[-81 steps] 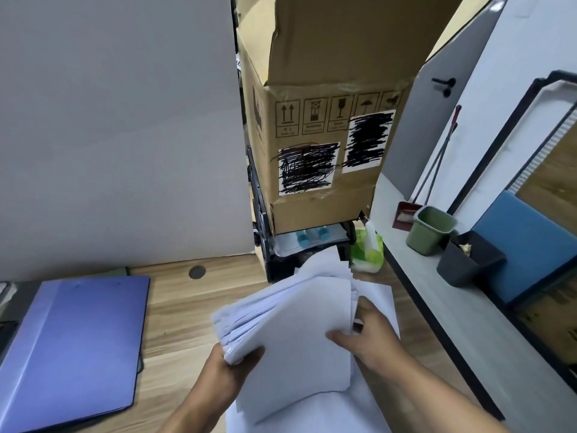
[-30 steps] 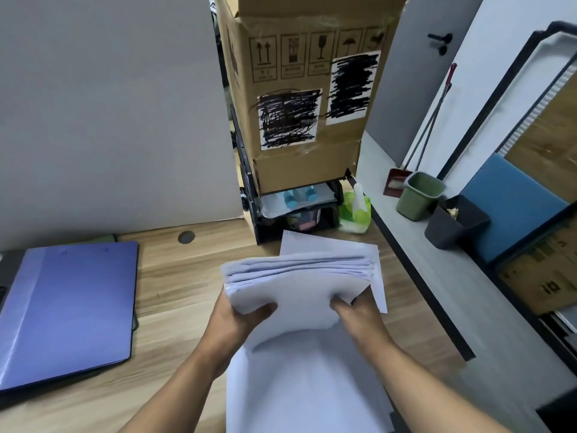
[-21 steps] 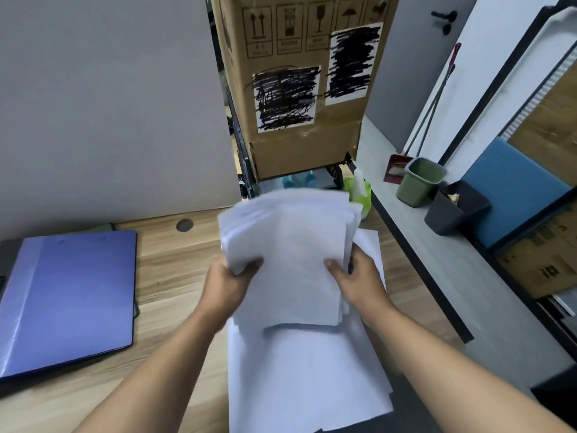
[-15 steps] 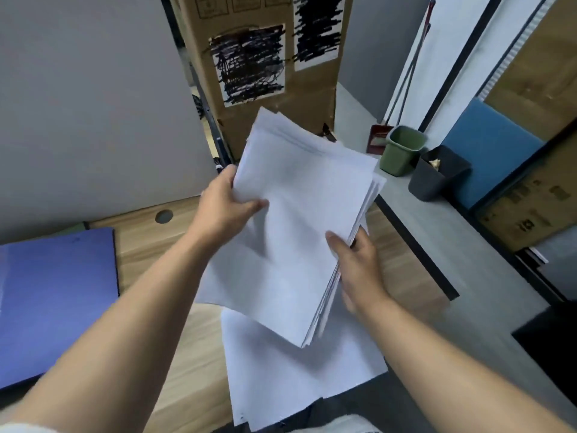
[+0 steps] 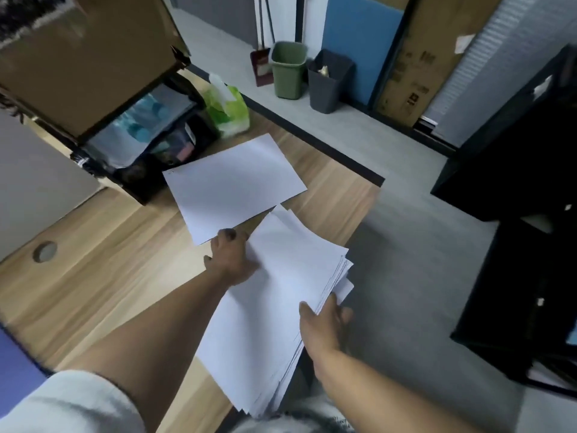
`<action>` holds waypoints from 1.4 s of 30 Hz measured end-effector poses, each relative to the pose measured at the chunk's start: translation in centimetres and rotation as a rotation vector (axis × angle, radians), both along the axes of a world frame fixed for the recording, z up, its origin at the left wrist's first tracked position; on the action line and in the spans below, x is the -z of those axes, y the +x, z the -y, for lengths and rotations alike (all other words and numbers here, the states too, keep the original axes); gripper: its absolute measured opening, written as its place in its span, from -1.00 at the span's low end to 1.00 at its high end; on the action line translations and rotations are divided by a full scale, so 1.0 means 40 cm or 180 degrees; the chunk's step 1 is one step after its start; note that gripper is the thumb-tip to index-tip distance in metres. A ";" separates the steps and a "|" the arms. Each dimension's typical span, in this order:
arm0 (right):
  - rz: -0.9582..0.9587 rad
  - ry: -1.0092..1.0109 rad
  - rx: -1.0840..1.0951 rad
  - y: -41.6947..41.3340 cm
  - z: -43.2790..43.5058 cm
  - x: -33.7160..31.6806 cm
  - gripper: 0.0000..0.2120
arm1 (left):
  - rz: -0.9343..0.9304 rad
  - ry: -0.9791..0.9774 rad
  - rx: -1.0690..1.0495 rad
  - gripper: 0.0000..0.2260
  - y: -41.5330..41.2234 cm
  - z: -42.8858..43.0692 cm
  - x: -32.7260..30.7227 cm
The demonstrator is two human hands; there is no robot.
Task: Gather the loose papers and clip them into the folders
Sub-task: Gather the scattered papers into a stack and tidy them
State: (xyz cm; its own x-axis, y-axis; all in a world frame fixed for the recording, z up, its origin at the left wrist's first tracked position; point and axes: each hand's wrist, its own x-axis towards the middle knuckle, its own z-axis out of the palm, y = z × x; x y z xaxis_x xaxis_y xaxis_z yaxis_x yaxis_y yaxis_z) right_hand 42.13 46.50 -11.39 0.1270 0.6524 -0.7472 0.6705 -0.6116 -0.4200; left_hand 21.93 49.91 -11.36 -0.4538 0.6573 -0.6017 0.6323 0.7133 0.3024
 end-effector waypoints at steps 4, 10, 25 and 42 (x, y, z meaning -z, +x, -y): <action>-0.0366 -0.0194 0.0394 0.008 0.026 0.000 -0.35 | -0.0023 0.0122 -0.0060 -0.28 0.005 0.028 0.017; -0.0769 0.0359 0.0533 -0.020 0.033 -0.037 -0.49 | 0.0290 0.0143 -0.0250 -0.29 -0.013 0.074 0.011; -0.1075 0.0572 -0.1127 -0.104 -0.463 -0.199 -0.65 | 0.2805 0.2036 -0.2830 -0.55 -0.057 0.029 -0.115; 0.0445 0.1548 -0.6155 -0.738 -0.775 0.004 -0.49 | 0.3420 0.2463 -0.5702 -0.80 0.086 -0.179 -0.005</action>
